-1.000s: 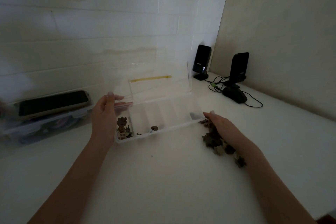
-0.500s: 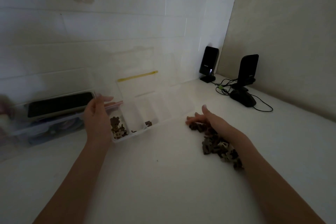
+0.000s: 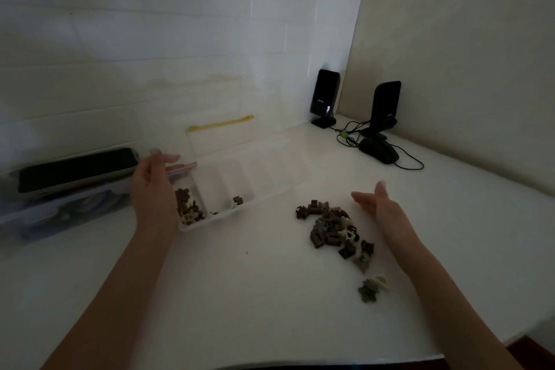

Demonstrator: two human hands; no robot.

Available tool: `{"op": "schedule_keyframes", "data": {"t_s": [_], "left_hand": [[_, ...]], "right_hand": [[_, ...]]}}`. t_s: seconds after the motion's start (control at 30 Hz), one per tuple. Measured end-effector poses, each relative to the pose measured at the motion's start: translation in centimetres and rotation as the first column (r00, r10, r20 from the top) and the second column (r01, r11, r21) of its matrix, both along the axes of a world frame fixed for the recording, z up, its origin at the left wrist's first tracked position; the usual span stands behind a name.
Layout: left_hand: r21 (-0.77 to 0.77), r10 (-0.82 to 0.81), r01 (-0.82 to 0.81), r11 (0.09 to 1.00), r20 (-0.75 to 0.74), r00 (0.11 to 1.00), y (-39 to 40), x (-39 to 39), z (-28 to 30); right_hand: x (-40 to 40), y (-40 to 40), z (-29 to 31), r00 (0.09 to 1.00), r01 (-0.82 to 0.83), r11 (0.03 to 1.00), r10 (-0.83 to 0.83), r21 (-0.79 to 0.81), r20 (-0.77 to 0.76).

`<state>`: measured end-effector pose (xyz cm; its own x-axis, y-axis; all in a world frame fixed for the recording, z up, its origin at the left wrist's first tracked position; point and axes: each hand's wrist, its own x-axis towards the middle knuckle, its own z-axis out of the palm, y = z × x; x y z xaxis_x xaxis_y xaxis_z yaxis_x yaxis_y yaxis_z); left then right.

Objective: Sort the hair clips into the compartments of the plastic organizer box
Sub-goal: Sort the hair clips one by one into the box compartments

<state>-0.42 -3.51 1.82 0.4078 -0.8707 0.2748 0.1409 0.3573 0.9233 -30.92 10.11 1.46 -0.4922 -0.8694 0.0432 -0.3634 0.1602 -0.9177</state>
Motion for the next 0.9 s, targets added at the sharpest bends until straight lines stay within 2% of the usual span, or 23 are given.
{"op": "schedule_keyframes", "data": {"t_s": [0.07, 0.17, 0.27, 0.33, 0.4, 0.47, 0.53, 0.6, 0.7, 0.8, 0.9], "left_hand": [[0.000, 0.001, -0.001, 1.000, -0.011, 1.000, -0.2, 0.0, 0.0], [-0.012, -0.003, 0.003, 1.000, -0.012, 1.000, 0.0, -0.3, 0.2], [-0.013, -0.008, 0.008, 1.000, -0.015, 1.000, 0.0, -0.2, 0.1], [-0.019, -0.018, 0.018, 1.000, -0.018, 1.000, -0.1, 0.0, 0.0], [-0.022, -0.017, 0.016, 1.000, -0.019, 1.000, -0.2, 0.0, 0.0], [-0.018, -0.009, 0.008, 1.000, -0.009, 1.000, -0.1, -0.1, 0.0], [-0.014, -0.006, 0.006, 1.000, -0.004, 1.000, -0.2, -0.1, -0.1], [-0.018, -0.016, 0.015, 1.000, -0.006, 1.000, -0.4, 0.0, -0.2], [-0.018, -0.017, 0.017, 1.000, -0.005, 1.000, -0.7, 0.1, -0.3], [-0.042, -0.024, 0.024, 0.999, -0.001, 1.000, -0.8, 0.1, -0.4], [-0.048, -0.033, 0.032, 0.998, -0.002, 0.999, -0.9, 0.1, -0.3]], "right_hand": [[1.2, 1.7, -0.7, 0.995, 0.025, 0.999, -0.023, 0.020, -0.094], [4.1, 1.9, -1.4, 0.976, -0.011, 0.993, 0.037, 0.119, -0.216], [6.0, 0.5, -1.9, 0.907, 0.023, 0.983, 0.057, 0.183, -0.418], [6.6, -0.4, -2.1, 0.880, 0.051, 0.984, 0.036, 0.170, -0.474], [6.8, -1.2, -1.9, 0.937, 0.066, 0.993, -0.030, 0.093, -0.348], [6.4, -1.9, -1.0, 0.990, 0.096, 0.994, -0.100, -0.045, -0.102], [5.1, -2.7, -0.2, 0.998, 0.068, 0.996, -0.068, -0.065, 0.005], [3.6, -3.4, 0.6, 0.998, -0.065, 0.998, 0.065, 0.007, -0.015], [2.4, -4.6, 1.2, 0.947, -0.225, 0.958, 0.259, 0.179, -0.191], [2.5, -5.7, 1.5, 0.881, -0.260, 0.937, 0.330, 0.235, -0.340], [2.7, -5.9, 1.6, 0.890, -0.275, 0.933, 0.338, 0.230, -0.306]]}}
